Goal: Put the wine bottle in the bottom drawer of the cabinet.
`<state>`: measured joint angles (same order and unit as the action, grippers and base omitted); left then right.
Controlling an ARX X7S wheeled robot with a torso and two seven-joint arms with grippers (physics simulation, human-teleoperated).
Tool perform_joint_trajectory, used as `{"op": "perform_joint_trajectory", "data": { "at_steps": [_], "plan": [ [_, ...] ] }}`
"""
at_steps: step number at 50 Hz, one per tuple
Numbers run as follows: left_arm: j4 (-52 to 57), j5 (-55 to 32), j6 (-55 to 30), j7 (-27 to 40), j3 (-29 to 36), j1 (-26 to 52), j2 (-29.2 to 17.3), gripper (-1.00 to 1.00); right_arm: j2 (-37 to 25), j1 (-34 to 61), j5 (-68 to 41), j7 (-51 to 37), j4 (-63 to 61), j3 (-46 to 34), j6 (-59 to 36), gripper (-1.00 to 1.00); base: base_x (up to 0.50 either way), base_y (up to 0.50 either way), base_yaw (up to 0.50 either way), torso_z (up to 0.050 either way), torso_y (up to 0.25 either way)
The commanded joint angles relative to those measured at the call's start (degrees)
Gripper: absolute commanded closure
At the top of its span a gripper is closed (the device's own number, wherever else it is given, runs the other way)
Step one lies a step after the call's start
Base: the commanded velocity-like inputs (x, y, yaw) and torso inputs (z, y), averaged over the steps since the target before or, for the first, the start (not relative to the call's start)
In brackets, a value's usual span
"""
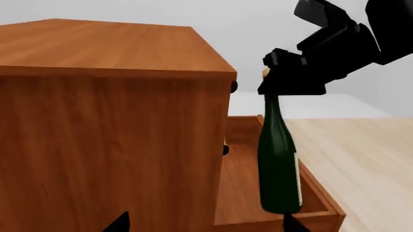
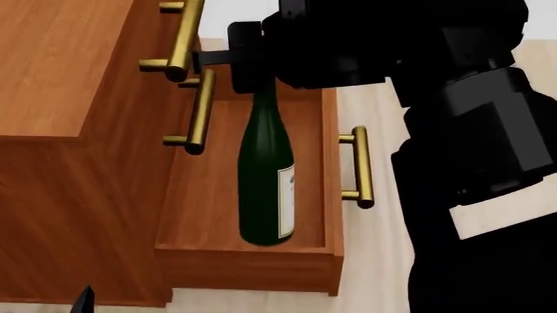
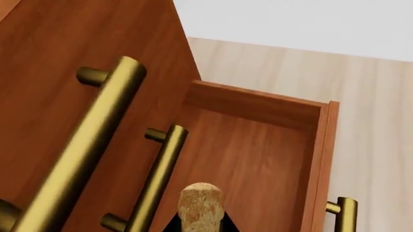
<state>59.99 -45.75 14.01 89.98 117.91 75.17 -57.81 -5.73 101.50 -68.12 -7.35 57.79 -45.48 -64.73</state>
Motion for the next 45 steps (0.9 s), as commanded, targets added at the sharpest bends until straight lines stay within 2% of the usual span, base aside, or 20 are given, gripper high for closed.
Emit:
{"op": "perform_joint_trajectory", "data": {
  "at_steps": [1, 24, 45],
  "plan": [
    [0.00, 0.11, -0.31, 0.00, -0.54, -0.87, -0.01, -1.00, 0.62, -0.46, -0.43, 2.32, 1.93, -2.27, 0.54, 1.00, 0.00, 0.00, 0.00, 0.000, -0.152],
    [0.00, 0.11, -0.05, 0.00, -0.21, -0.26, 0.11, -1.00, 2.31, -1.56, 1.50, 6.24, 7.10, -4.16, 3.83, 1.00, 0.00, 0.00, 0.00, 0.000, -0.141],
    [0.00, -0.18, -0.28, 0.00, -0.50, -0.11, 0.34, -1.00, 5.21, -0.28, 3.60, 10.37, 13.97, -6.25, 7.33, 1.00, 0.00, 0.00, 0.00, 0.000, -0.013]
  ]
}}
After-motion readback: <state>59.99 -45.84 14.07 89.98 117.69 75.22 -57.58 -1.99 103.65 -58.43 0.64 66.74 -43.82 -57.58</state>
